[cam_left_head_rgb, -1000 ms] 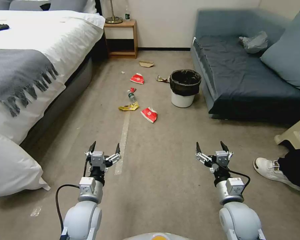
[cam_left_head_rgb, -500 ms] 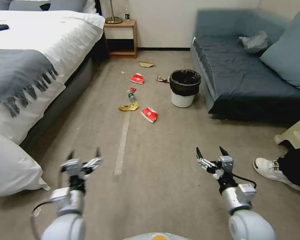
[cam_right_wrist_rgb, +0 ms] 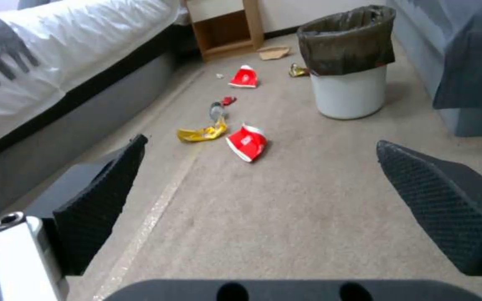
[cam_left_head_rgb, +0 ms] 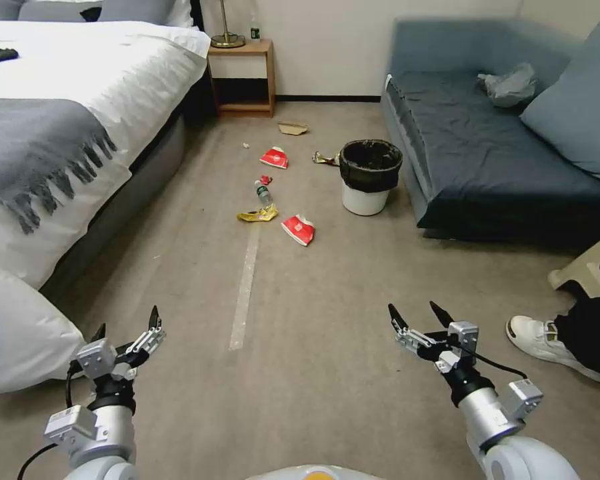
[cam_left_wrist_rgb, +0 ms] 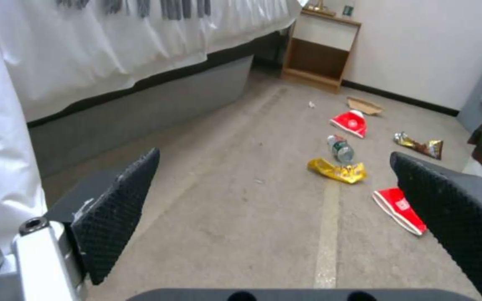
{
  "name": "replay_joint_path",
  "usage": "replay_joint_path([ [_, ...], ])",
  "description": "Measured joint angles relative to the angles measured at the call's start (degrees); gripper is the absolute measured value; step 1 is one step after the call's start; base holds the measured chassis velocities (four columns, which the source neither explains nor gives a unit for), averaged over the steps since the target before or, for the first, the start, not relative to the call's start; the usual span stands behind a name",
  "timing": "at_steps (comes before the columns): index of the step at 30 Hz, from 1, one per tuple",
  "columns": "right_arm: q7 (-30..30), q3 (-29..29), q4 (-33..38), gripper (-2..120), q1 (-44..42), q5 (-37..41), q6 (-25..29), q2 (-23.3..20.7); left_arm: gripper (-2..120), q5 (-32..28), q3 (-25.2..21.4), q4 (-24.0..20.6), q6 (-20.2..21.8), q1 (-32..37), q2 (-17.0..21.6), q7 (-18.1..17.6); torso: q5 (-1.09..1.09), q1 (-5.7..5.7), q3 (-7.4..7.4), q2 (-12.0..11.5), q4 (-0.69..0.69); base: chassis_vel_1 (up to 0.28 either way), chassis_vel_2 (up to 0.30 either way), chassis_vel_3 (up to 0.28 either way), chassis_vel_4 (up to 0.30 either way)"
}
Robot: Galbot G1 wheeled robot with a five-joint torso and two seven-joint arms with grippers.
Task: Pick up the trash can from the floor.
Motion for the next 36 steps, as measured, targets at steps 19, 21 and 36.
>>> replay_joint_path([
  [19,0.2,0.2,-0.3,100,0.1,0.2,0.3,-0.2,100,0.2,0.0,0.6,-2.1,0.2,0.1,1.7,0.01,0.00,0.00,0.0,0.00,0.000,0.000,0.000,0.000],
  [21,0.2,0.4,-0.1,100,-0.1,0.3,0.3,-0.2,100,0.2,0.0,0.6,-2.4,0.3,0.1,1.8,0.00,0.00,0.00,0.0,0.00,-0.017,-0.021,-0.025,-0.028],
  [36,0.0,0.6,0.2,100,-0.6,0.4,0.6,0.0,100,0.4,0.2,0.2,-2.9,0.5,0.1,1.8,0.01,0.00,0.00,0.0,0.00,-0.074,-0.079,-0.082,-0.077],
])
